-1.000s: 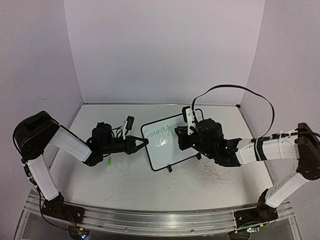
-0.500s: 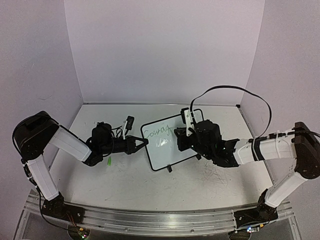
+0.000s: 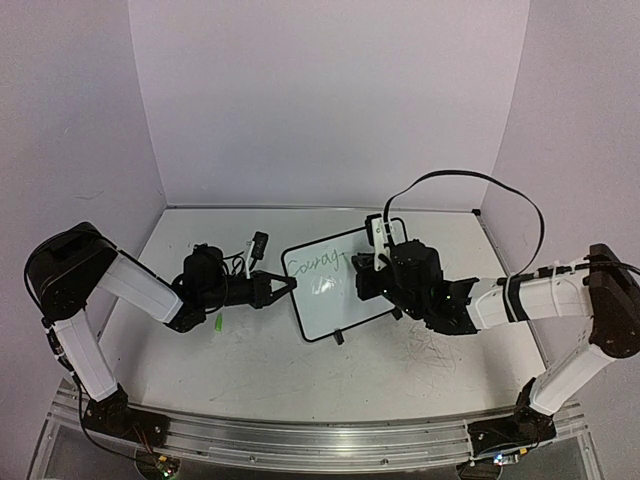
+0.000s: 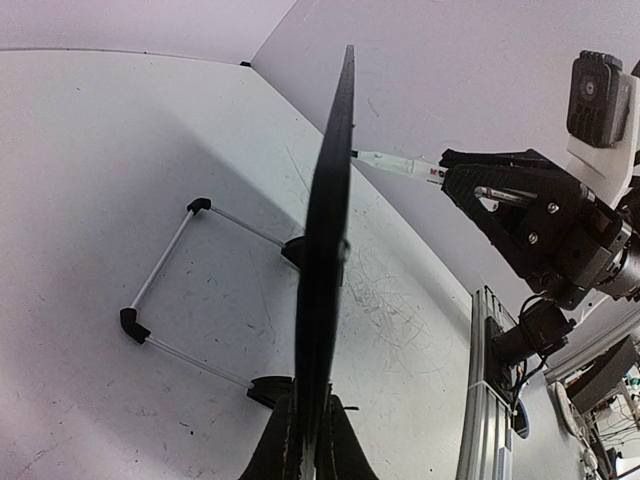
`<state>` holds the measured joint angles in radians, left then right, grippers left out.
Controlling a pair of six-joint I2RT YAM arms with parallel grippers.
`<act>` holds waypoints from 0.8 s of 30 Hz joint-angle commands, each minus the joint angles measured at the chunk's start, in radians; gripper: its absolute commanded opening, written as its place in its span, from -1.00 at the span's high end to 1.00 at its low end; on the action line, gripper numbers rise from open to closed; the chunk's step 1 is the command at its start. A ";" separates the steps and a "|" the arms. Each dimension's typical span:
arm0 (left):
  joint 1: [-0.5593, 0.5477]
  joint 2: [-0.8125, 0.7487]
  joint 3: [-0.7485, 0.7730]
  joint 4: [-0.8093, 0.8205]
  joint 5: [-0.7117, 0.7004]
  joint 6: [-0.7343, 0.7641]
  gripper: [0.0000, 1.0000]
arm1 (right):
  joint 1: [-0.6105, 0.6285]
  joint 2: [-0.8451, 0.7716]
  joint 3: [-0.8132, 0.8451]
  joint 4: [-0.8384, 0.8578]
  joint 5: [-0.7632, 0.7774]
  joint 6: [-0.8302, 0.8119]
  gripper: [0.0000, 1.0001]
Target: Write a sentence on the whiteboard
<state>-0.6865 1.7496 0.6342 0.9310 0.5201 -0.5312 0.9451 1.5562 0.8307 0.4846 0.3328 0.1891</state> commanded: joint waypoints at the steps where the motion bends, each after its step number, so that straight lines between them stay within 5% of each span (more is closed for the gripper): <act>1: 0.004 -0.033 -0.009 -0.024 -0.003 -0.007 1.00 | -0.007 0.012 0.035 0.036 0.021 -0.005 1.00; 24: 0.004 -0.035 -0.012 -0.024 -0.004 -0.007 1.00 | -0.002 0.021 0.015 0.032 -0.028 0.004 1.00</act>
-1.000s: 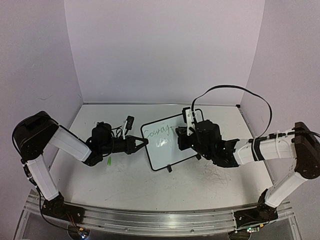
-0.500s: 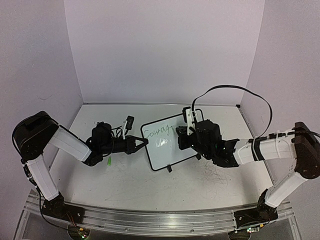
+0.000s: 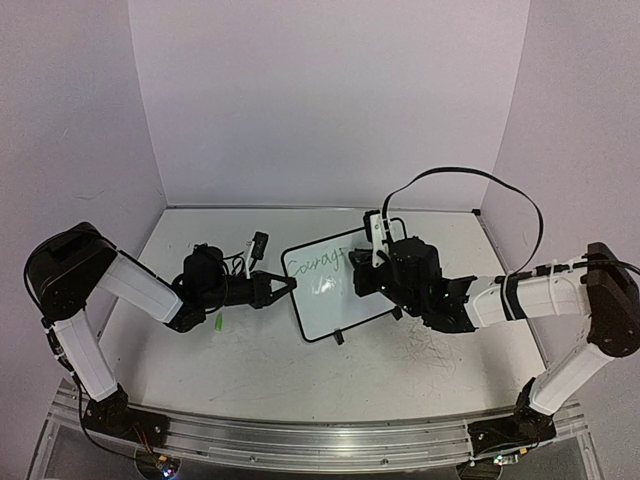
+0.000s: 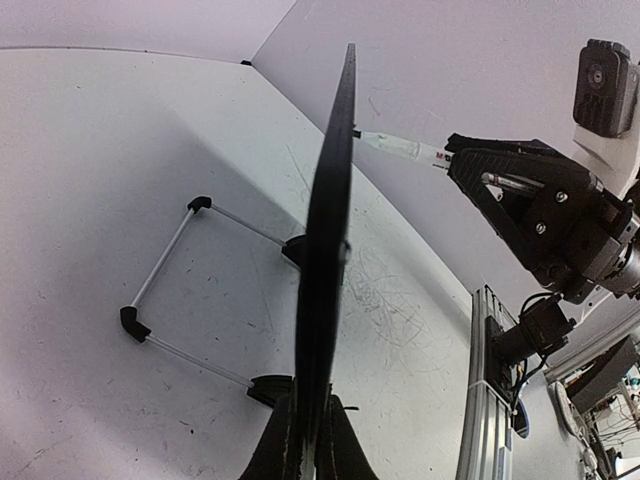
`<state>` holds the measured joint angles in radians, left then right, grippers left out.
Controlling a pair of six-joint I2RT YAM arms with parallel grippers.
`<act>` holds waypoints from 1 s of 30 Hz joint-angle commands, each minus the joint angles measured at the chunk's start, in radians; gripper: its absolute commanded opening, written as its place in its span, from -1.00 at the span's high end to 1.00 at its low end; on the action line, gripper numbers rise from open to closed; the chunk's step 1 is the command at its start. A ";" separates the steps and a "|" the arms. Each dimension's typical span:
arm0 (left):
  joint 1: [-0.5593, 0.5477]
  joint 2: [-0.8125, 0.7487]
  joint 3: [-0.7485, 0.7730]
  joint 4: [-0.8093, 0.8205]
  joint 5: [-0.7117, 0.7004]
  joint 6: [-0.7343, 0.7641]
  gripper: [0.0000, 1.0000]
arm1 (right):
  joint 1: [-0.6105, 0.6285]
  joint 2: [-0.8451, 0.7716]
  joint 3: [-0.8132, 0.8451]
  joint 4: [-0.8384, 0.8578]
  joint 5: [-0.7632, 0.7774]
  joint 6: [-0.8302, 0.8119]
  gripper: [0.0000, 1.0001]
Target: Write a sentence on the whiteboard
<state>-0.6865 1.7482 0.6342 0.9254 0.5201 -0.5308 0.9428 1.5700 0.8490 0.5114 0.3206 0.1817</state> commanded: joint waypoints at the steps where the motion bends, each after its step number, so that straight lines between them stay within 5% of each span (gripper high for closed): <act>1: 0.004 -0.034 -0.013 -0.018 -0.005 -0.008 1.00 | 0.001 0.007 -0.009 0.004 -0.015 0.015 1.00; 30: 0.004 -0.046 -0.023 -0.019 -0.008 -0.010 1.00 | 0.001 -0.022 -0.048 -0.023 0.061 0.029 1.00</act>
<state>-0.6865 1.7445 0.6327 0.9234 0.5122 -0.5320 0.9497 1.5665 0.8040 0.5210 0.3280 0.2070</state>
